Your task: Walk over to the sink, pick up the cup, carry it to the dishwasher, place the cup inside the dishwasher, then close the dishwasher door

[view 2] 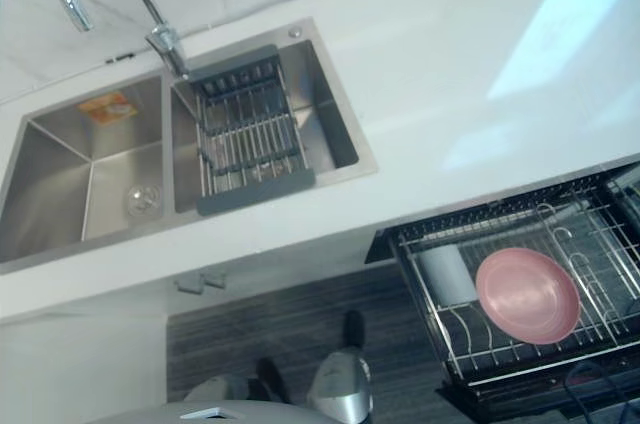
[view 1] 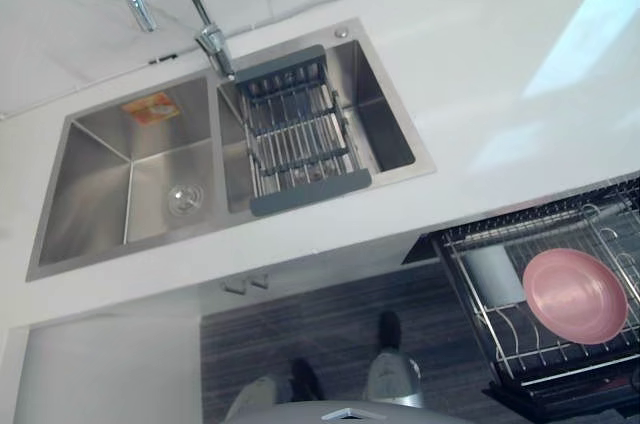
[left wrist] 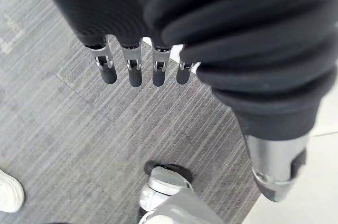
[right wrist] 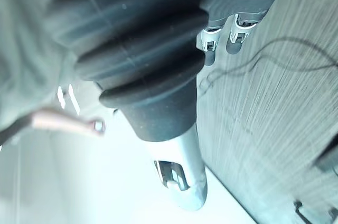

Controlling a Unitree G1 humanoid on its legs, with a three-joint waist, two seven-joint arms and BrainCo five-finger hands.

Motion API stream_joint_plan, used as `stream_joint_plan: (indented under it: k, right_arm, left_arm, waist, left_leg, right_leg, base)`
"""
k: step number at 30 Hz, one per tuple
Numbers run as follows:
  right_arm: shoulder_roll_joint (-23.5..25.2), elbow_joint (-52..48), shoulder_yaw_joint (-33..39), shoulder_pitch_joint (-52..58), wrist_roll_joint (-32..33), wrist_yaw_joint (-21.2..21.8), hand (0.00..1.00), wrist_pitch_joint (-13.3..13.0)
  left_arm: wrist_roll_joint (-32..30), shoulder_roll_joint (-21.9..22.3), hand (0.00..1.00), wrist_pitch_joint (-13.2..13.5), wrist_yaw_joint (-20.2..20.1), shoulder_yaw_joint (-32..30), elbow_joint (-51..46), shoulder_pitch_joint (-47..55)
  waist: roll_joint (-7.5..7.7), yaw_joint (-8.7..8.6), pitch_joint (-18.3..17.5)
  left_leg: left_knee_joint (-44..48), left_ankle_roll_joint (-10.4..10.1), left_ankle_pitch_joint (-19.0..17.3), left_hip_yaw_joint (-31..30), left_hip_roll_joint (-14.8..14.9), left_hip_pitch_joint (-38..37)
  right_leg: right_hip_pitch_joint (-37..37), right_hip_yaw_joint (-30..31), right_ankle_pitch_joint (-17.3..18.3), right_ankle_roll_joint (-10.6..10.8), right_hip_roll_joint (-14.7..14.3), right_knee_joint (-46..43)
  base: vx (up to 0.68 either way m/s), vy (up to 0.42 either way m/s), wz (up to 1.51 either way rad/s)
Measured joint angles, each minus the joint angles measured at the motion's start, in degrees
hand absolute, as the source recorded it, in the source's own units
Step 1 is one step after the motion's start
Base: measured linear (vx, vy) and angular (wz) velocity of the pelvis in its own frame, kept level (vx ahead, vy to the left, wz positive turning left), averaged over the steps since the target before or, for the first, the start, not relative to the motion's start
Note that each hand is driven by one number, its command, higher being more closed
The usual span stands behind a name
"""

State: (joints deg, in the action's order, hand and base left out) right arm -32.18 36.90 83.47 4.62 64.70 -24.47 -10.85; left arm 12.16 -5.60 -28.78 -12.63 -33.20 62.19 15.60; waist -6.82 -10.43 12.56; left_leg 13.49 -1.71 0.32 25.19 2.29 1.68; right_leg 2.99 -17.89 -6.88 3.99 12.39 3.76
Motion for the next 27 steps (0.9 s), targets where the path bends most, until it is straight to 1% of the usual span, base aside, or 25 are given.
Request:
stream_joint_plan:
  k: [1,2,3,4,5,6,7,8,9,11,12,14,15,16,17,18,19,20,22,23,25,26,27]
  right_arm:
    - [2.8,0.6,1.3,1.0,2.9,0.9,0.0,-0.1]
    - [6.8,0.7,1.4,1.9,4.8,2.9,0.0,0.0]
    - [7.5,0.7,1.4,1.9,5.0,3.2,0.0,0.0]
    - [9.9,0.7,1.5,2.3,5.3,5.7,0.0,0.0]
    - [12.5,0.7,1.7,3.4,5.1,9.8,0.0,-0.2]
    - [13.1,0.6,1.6,3.1,5.1,10.2,0.0,-0.2]
    - [15.7,0.0,0.3,3.0,4.5,12.3,0.0,-0.2]
    - [17.3,0.1,-2.4,3.4,3.1,14.5,0.0,-0.2]
    - [17.6,0.1,-4.3,3.5,2.2,15.5,0.0,-0.2]
    - [19.9,0.3,-11.6,2.4,-1.8,18.3,0.0,0.4]
    - [20.8,0.1,-11.4,2.4,-2.5,18.6,0.0,-0.5]
    - [21.5,0.2,-15.0,3.2,-4.0,19.4,0.0,-0.2]
    - [21.6,0.1,-17.3,3.5,-4.5,19.7,0.0,-0.4]
    - [21.5,-0.1,-19.6,4.4,-5.2,19.9,0.0,-0.6]
    - [21.6,-0.1,-20.2,4.5,-5.9,19.9,0.0,-0.7]
    - [22.3,0.0,-20.8,4.5,-6.6,19.5,0.0,-0.8]
    - [22.6,0.1,-21.7,4.6,-6.7,18.9,0.0,-0.9]
    - [22.5,0.1,-24.3,5.0,-7.0,18.7,0.0,-1.0]
    - [22.2,0.1,-26.9,5.3,-8.7,18.8,0.0,-0.8]
    - [22.0,0.1,-28.1,5.3,-8.9,18.8,0.0,-0.5]
    - [21.6,0.1,-29.5,5.2,-8.9,18.8,0.0,-0.4]
    - [20.8,0.2,-31.0,5.0,-9.3,18.8,0.0,-0.1]
    - [20.4,0.3,-31.8,4.7,-10.0,18.8,0.0,0.1]
  left_arm:
    - [0.0,0.0,0.0,0.0,-0.2,-2.0,0.2,0.0]
    - [0.0,0.0,0.0,0.0,-0.3,-4.6,0.2,-0.1]
    - [0.0,0.0,0.0,0.1,-0.3,-5.1,0.2,-0.1]
    - [-0.1,0.3,0.0,0.1,-0.3,-6.5,0.3,0.0]
    - [-0.5,0.8,0.0,0.7,-0.4,-8.3,0.5,-0.6]
    - [-1.0,1.2,0.0,0.8,-0.4,-8.5,0.2,-0.6]
    - [-1.3,2.0,0.0,1.0,-1.0,-9.6,-1.0,-0.5]
    - [-1.4,2.2,0.0,1.0,-1.4,-9.6,-0.9,-0.6]
    - [-1.7,2.6,0.0,0.9,-1.5,-9.6,-0.8,-0.8]
    - [-4.0,3.4,0.0,0.9,-1.5,-9.4,-0.7,-1.7]
    - [-4.1,3.6,0.0,1.0,-1.5,-9.3,-0.8,-1.9]
    - [-4.6,4.3,0.0,1.2,-1.4,-8.5,-0.3,-1.4]
    - [-4.8,4.5,0.0,1.1,-1.2,-7.3,0.5,-1.1]
    - [-5.0,4.7,0.0,1.0,-1.0,-6.2,0.9,-1.0]
    - [-5.0,4.7,0.0,1.1,-0.9,-5.9,0.9,-1.0]
    - [-5.0,4.6,0.0,1.3,-0.4,-5.0,0.8,-1.0]
    - [-5.0,4.6,0.0,1.4,-0.3,-4.1,0.7,-1.0]
    - [-5.0,4.6,0.0,1.4,-0.2,-2.5,0.9,-0.9]
    - [-5.0,4.7,0.0,1.3,-0.1,-1.5,1.2,-0.8]
    - [-5.0,4.7,0.0,1.4,0.1,-0.2,1.4,-0.6]
    - [-5.0,4.8,0.0,1.4,0.2,1.1,1.5,-0.1]
    - [-5.0,5.0,0.0,1.4,0.3,2.2,1.6,0.4]
    - [-5.0,5.1,0.0,1.4,0.4,2.5,1.6,0.7]
  waist:
    - [-0.02,-0.07,-0.2]
    - [-0.12,0.05,-0.3]
    - [-0.2,0.08,-0.4]
    - [-2.07,0.35,-1.6]
    - [-5.65,1.06,-3.7]
    - [-5.75,1.13,-3.8]
    - [-5.94,0.8,-5.1]
    - [-4.89,1.14,-6.0]
    - [-5.15,1.39,-5.9]
    - [-5.32,2.55,-5.9]
    - [-5.36,2.9,-6.0]
    - [-5.22,3.06,-6.0]
    - [-5.2,3.15,-5.9]
    - [-5.36,3.92,-5.9]
    - [-5.1,4.18,-5.9]
    - [-3.7,4.13,-5.9]
    - [-2.58,4.17,-5.9]
    - [-1.57,4.37,-5.9]
    - [-1.46,4.99,-5.9]
    - [-1.42,5.99,-5.9]
    - [-1.41,6.4,-5.9]
    - [-1.45,6.95,-5.9]
    - [-1.45,6.96,-5.9]
  left_leg:
    - [-0.8,0.0,0.5,1.8,-0.1,-0.7]
    - [-0.8,0.1,0.5,3.9,-0.1,-1.2]
    - [-0.9,0.1,0.4,4.3,0.0,-1.3]
    - [-2.7,0.2,-1.5,5.6,1.0,-1.2]
    - [-7.0,-0.1,-6.9,7.0,4.1,-1.1]
    - [-7.2,-1.2,-8.1,7.6,4.4,-1.4]
    - [-9.1,-2.9,-8.4,11.0,4.4,-2.9]
    - [-10.3,-4.4,-8.2,13.2,3.7,-4.3]
    - [-10.5,-4.5,-8.1,13.6,3.7,-4.6]
    - [-10.5,-7.6,-6.2,13.9,4.0,-4.6]
    - [-10.5,-7.7,-6.2,14.0,4.1,-4.5]
    - [-10.7,-9.1,-5.8,13.9,4.3,-3.9]
    - [-10.7,-10.9,-4.8,13.9,4.5,-3.6]
    - [-10.8,-8.9,-2.0,13.7,4.8,-3.6]
    - [-10.7,-6.7,-0.9,13.5,4.7,-3.8]
    - [-10.2,-5.6,1.2,12.2,3.8,-3.9]
    - [-10.1,-5.8,3.3,11.0,2.8,-3.7]
    - [-10.2,-5.3,7.0,9.0,1.6,-2.9]
    - [-10.7,-3.8,9.9,7.3,1.2,-2.4]
    - [-10.7,-3.3,11.7,6.5,1.3,-1.8]
    - [-10.7,-3.0,12.9,5.9,1.3,-1.7]
    - [-10.7,-2.5,13.4,5.7,1.6,-1.7]
    - [-10.7,-2.4,13.6,5.4,1.6,-1.7]
  right_leg:
    - [-0.9,-0.4,0.1,0.1,0.4,-0.1]
    - [-1.2,-0.8,0.2,0.3,0.7,-0.3]
    - [-1.2,-1.1,0.2,0.3,0.7,-0.4]
    - [-0.7,-2.6,0.6,0.8,-0.4,-1.0]
    - [2.4,-4.4,2.1,-0.1,-2.4,-6.9]
    - [2.9,-4.5,3.1,0.0,-2.1,-8.2]
    - [2.9,-5.3,5.2,0.6,-1.3,-12.8]
    - [1.9,-5.6,8.0,0.6,0.0,-13.8]
    - [1.8,-5.8,8.1,1.0,0.5,-14.0]
    - [1.7,-6.7,9.2,1.2,1.3,-15.1]
    - [1.6,-7.0,9.4,1.0,1.3,-15.1]
    - [1.8,-7.9,9.5,1.0,1.5,-15.2]
    - [2.2,-8.0,9.9,0.9,1.6,-15.6]
    - [2.6,-8.0,10.7,0.9,1.5,-17.3]
    - [2.9,-8.1,11.7,0.7,2.1,-18.8]
    - [3.2,-8.3,13.6,0.7,3.8,-21.5]
    - [3.1,-8.6,14.4,0.7,5.1,-22.1]
    - [2.7,-9.7,14.4,0.8,6.4,-21.3]
    - [2.0,-10.8,13.8,0.7,6.5,-19.4]
    - [1.1,-12.0,12.8,0.3,6.2,-17.6]
    - [-0.1,-13.0,12.1,0.2,5.8,-15.9]
    - [-1.0,-13.3,11.4,0.1,5.1,-14.3]
    - [-1.2,-13.7,11.1,0.2,4.8,-13.6]
  base:
    - [-0.07,0.004,0.09]
    - [-0.08,0.016,0.07]
    - [-0.09,0.029,0.0]
    - [-0.08,0.062,0.19]
    - [-0.06,0.056,0.21]
    - [0.0,0.088,0.5]
    - [0.1,0.05,0.47]
    - [0.1,0.054,0.47]
    - [0.05,0.02,0.27]
    - [-0.06,0.005,0.26]
    - [-0.06,-0.015,0.38]
    - [-0.02,-0.014,0.25]
    - [0.0,-0.021,0.05]
    - [0.0,0.0,0.0]
    - [0.0,-0.033,0.13]
    - [0.0,-0.056,0.31]
    - [-0.02,-0.11,0.5]
    - [-0.04,-0.107,0.41]
    - [-0.04,-0.068,0.28]
    - [-0.03,-0.044,0.24]
    - [-0.06,-0.063,0.17]
    - [-0.05,-0.074,0.06]
    - [-0.04,-0.073,0.04]
